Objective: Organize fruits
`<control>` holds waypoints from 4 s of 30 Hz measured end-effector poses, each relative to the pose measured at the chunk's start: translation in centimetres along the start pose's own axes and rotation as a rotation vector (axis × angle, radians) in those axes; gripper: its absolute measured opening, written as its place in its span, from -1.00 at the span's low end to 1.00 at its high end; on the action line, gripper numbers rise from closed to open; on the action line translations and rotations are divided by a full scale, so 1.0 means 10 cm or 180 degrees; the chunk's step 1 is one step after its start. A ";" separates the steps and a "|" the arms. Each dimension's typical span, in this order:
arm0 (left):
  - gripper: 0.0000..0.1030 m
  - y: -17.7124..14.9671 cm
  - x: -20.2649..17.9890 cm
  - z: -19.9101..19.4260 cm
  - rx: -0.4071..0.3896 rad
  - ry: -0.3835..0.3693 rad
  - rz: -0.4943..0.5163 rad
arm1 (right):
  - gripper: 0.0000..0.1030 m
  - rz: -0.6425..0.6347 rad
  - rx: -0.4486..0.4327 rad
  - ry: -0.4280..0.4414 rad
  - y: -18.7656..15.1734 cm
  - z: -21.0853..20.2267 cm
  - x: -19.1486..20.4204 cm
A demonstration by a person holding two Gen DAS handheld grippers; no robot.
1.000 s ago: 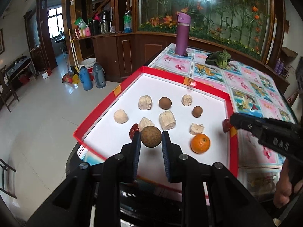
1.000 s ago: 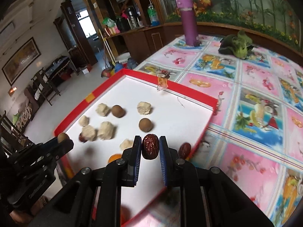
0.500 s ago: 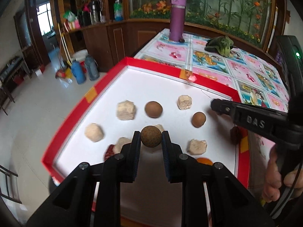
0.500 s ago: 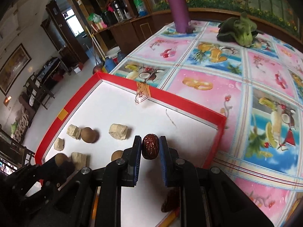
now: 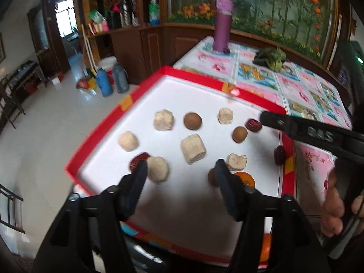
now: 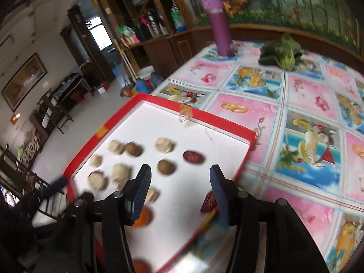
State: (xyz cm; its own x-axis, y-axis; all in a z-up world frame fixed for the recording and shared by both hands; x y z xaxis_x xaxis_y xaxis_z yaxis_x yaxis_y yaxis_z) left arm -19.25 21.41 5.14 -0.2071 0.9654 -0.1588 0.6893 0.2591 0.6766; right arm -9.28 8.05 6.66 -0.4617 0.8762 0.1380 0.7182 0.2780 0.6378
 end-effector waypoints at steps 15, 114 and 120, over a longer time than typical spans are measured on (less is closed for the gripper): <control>1.00 -0.22 -0.14 -1.19 -0.0818 0.0622 0.0063 | 0.52 -0.0317 -0.0681 -0.0054 -0.72 -1.24 0.31; 1.00 -0.48 -0.10 -1.36 -0.0856 0.0468 -0.0050 | 0.55 -0.0202 -0.0857 -0.0124 -0.78 -1.38 0.37; 1.00 -0.44 0.00 -1.29 -0.0815 0.0448 -0.0114 | 0.55 -0.0238 -0.0807 -0.0127 -0.74 -1.28 0.42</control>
State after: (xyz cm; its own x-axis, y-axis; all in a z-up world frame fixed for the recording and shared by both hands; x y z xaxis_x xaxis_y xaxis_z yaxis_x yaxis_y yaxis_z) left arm -31.30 19.88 11.43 -0.3347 0.9373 -0.0966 0.4859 0.2595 0.8346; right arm -23.25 4.63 12.22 -0.4841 0.8732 0.0567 0.5272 0.2394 0.8153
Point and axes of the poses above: each gripper's, at about its wrist camera, not at the fingertips, and z roughly the way its jaws point, x to its left, y to its top, the point moved 1 cm from there along z, roughly the way its jaws point, and after that the axes turned 13 degrees about -y, right-handed, at the moved point
